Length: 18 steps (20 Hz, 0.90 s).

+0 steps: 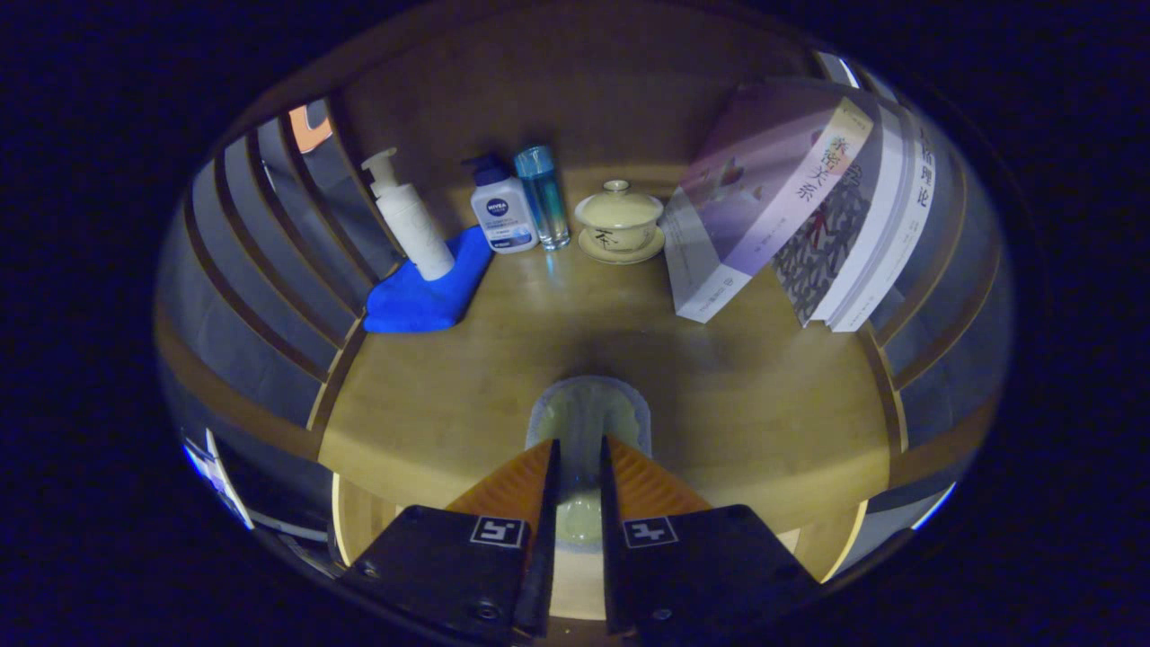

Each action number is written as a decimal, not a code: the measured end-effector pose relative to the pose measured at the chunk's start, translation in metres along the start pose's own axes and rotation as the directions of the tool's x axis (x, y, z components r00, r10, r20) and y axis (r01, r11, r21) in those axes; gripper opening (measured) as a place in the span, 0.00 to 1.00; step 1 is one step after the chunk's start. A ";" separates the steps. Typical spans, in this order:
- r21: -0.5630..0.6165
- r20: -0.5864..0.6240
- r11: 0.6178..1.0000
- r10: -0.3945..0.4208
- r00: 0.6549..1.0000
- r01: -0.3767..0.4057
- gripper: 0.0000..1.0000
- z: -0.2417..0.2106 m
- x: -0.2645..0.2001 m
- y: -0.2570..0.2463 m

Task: Pull open the drawer, take out the items inside it, and place them on the countertop above the cabinet.

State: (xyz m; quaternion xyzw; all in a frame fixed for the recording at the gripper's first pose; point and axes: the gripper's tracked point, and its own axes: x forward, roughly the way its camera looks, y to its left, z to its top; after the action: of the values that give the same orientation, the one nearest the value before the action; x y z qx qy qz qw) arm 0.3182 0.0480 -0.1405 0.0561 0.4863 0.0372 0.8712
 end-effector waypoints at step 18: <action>-0.151 0.526 0.986 0.022 0.850 0.067 0.97 -0.063 -0.145 0.026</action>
State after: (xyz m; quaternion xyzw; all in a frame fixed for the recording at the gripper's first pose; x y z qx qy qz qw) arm 0.1887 0.0605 -0.0474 -0.0134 0.2256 0.0501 0.9728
